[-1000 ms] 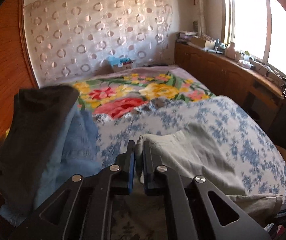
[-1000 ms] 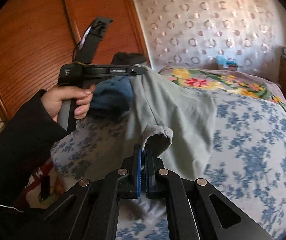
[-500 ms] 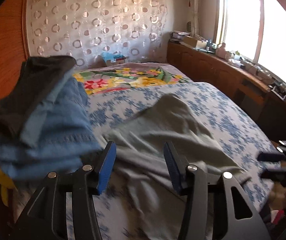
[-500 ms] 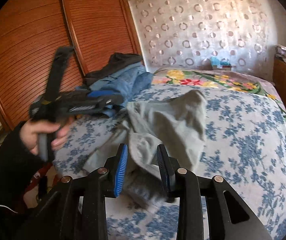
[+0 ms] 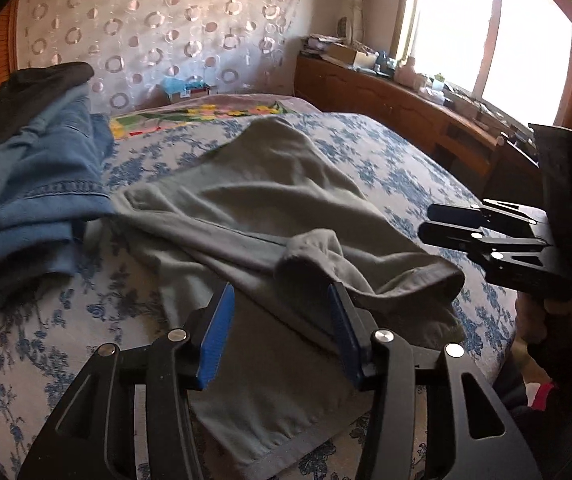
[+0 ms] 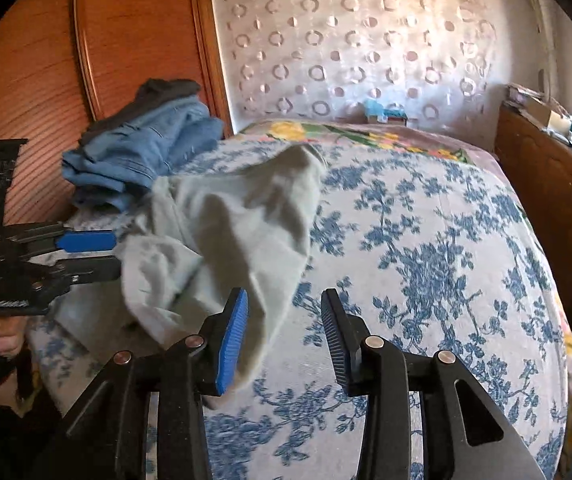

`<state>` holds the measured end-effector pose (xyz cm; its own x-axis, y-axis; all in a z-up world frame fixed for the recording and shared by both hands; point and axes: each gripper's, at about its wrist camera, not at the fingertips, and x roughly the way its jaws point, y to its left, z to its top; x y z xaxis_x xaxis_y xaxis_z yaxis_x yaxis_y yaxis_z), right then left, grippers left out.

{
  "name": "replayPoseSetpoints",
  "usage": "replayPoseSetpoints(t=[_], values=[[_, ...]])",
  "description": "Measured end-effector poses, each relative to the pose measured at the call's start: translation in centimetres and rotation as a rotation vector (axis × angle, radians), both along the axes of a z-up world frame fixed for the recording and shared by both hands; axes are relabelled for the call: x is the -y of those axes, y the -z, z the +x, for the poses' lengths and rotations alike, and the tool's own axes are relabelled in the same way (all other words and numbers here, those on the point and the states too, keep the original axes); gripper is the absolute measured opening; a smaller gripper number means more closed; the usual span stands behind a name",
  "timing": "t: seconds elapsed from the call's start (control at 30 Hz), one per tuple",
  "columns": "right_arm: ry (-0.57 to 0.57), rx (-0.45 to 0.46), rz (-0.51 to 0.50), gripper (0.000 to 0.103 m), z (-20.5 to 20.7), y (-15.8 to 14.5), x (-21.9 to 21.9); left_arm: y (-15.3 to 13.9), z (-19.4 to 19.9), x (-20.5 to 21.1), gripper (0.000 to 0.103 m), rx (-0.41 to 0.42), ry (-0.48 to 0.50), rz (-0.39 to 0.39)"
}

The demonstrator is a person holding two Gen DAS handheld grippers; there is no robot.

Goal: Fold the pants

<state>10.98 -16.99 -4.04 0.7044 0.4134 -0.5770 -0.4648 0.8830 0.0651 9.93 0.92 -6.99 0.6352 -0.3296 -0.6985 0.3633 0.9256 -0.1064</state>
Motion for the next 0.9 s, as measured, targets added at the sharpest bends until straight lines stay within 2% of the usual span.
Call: replayPoseSetpoints(t=[0.13, 0.23, 0.5, 0.67, 0.9], values=[[0.019, -0.02, 0.0, 0.04, 0.9, 0.6, 0.0, 0.4, 1.1, 0.6, 0.048, -0.01, 0.017, -0.002], [0.027, -0.015, 0.006, 0.041, 1.2, 0.7, 0.1, 0.4, 2.1, 0.8, 0.041, -0.013, 0.027, -0.014], [0.039, -0.025, 0.028, 0.041, 1.6, 1.2, 0.6, -0.2, 2.6, 1.6, 0.007, -0.004, 0.045, -0.019], [0.064, -0.039, 0.063, 0.041, 1.9, 1.2, 1.5, -1.9, 0.3, 0.7, 0.004, 0.048, -0.001, -0.021], [0.068, -0.03, 0.06, 0.041, 1.6, 1.2, 1.5, -4.8, -4.3, -3.2, 0.004, 0.127, -0.109, -0.043]])
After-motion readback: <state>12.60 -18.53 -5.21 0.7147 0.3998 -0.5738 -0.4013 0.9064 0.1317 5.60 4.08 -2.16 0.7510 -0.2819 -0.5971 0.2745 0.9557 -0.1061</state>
